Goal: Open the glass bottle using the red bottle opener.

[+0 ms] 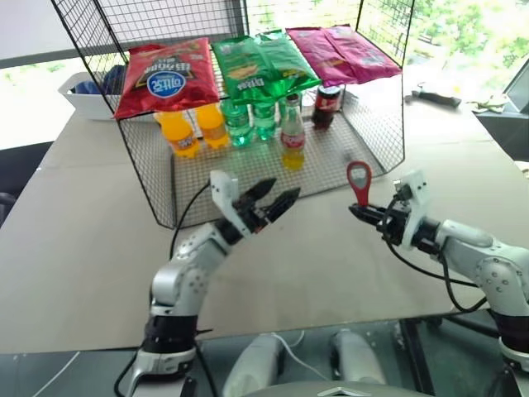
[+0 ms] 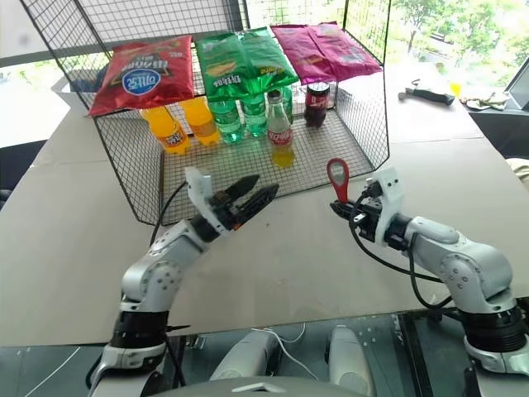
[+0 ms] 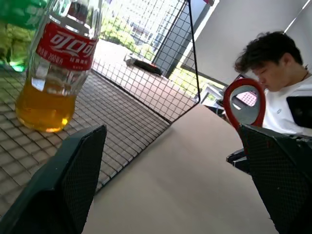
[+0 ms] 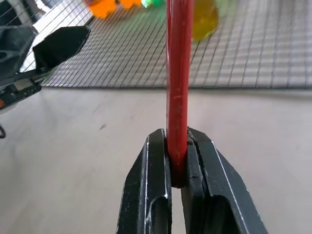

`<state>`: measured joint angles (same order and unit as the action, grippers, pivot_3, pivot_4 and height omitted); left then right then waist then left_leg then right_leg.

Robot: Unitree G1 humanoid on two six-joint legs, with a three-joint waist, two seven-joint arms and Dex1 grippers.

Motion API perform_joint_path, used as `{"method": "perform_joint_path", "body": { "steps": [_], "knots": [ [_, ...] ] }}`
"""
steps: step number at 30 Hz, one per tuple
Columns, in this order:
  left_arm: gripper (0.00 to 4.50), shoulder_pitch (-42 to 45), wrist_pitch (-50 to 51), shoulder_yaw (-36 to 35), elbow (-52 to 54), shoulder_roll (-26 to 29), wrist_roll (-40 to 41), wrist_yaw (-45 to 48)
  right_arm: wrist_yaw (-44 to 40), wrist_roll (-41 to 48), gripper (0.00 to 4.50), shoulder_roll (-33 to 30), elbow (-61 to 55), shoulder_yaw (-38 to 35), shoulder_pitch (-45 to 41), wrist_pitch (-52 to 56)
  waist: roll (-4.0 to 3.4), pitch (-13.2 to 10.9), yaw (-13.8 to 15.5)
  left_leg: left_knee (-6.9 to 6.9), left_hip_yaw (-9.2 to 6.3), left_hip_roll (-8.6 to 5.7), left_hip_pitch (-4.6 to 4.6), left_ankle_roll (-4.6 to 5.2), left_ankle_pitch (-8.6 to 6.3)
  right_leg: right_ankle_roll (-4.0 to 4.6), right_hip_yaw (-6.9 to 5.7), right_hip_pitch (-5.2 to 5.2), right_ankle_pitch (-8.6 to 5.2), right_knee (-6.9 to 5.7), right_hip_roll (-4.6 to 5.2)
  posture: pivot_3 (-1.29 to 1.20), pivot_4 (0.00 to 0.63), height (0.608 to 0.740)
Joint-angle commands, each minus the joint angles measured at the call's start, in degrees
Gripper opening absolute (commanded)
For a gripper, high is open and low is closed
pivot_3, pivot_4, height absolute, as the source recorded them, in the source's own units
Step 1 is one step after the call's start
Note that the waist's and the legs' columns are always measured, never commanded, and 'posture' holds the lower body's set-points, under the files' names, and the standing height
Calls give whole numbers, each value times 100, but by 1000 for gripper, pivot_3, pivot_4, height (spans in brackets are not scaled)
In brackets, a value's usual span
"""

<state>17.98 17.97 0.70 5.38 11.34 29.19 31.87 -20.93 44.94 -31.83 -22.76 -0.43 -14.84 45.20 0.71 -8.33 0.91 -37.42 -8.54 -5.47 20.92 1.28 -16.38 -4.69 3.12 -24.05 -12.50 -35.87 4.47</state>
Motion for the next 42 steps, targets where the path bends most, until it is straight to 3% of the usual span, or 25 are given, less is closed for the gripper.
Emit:
{"method": "perform_joint_path", "body": {
  "steps": [1,6,18,26,34,42],
  "knots": [
    [4444,352,-833,62,-461,-163,-629,-207,-135,-543,0,130,-330,47,-119,-729,0,0,-8,0,0,0,1,0,0,0,0,0,0,0,0,0,150,740],
    [4444,1061,-1806,27,-1546,-404,-1403,-622,-315,-1248,0,120,-361,302,-103,-1158,3,-2,-5,0,-2,-4,2,0,0,-1,0,-2,0,1,1,0,150,740],
    [4444,2263,-3218,-49,-3674,-538,-2389,-1406,-331,-1836,0,317,-472,266,86,-1385,8,-5,-10,-2,-6,-10,15,1,0,-2,0,-16,1,-2,2,0,150,740],
    [4444,3200,-4073,-59,-5391,-617,-2612,-1434,-310,-2222,0,383,-835,432,-39,-1513,13,-8,-20,-3,-10,-15,22,1,1,-3,-2,-20,1,-2,5,0,150,740],
    [4444,3696,-4407,-138,-6333,-748,-2716,-1636,-85,-2516,0,769,-924,467,-179,-1601,18,-11,-22,-7,-17,-17,24,1,1,-3,-7,-21,1,-5,5,0,150,740],
    [4444,4164,-4383,-229,-7072,-892,-2762,-1890,206,-3421,0,872,-699,488,-384,-2295,19,-11,-25,-9,-19,-22,25,1,1,-4,-8,-24,2,-7,7,0,150,740]
  ]
}}
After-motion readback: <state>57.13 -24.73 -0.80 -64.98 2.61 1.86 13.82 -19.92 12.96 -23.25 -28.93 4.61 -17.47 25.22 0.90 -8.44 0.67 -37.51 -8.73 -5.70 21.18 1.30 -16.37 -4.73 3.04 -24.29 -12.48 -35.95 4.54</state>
